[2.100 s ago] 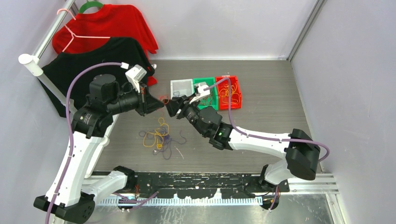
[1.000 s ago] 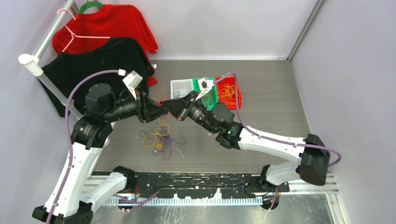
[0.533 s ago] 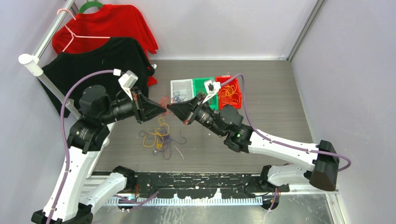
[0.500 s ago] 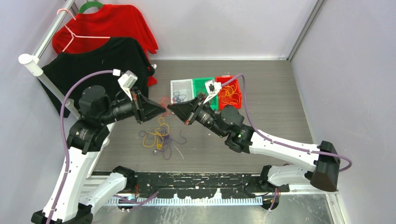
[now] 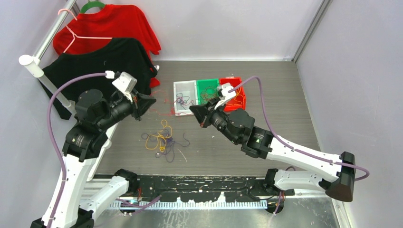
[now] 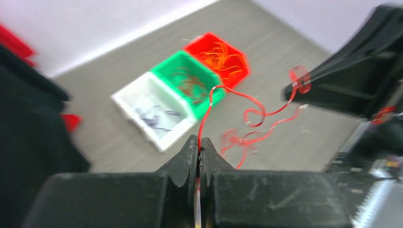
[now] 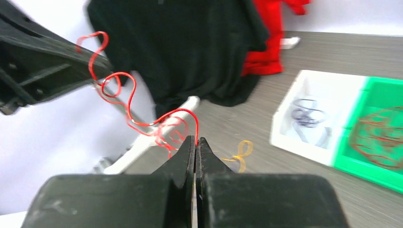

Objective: Untangle the cables

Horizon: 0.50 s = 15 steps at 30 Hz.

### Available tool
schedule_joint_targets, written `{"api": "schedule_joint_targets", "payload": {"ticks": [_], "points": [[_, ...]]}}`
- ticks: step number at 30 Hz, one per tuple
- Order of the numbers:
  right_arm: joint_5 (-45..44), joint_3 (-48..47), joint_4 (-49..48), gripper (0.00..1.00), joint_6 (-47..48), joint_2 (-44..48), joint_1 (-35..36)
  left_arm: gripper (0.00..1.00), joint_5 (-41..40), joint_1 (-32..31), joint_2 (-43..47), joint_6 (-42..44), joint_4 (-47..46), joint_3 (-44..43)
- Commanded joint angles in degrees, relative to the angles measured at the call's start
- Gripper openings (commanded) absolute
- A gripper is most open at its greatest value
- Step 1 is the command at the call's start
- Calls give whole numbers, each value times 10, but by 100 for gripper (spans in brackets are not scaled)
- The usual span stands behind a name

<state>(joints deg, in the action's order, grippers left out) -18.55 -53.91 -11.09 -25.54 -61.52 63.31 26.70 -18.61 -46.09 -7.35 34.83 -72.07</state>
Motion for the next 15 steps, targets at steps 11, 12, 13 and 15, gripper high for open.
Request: {"api": "schedule_joint_targets", "payload": {"ticks": [11,12,13,15], "points": [[-215,-63,169,1,173,71,3,0,-174,3,22,479,-8,4],[-224,-67,179,1,178,74,3,0,-179,3,25,500,-13,8],[-231,-69,185,1,184,76,3,0,-183,3,28,517,-20,16],[-235,-73,192,1,195,81,3,0,-184,3,35,548,-30,22]]}}
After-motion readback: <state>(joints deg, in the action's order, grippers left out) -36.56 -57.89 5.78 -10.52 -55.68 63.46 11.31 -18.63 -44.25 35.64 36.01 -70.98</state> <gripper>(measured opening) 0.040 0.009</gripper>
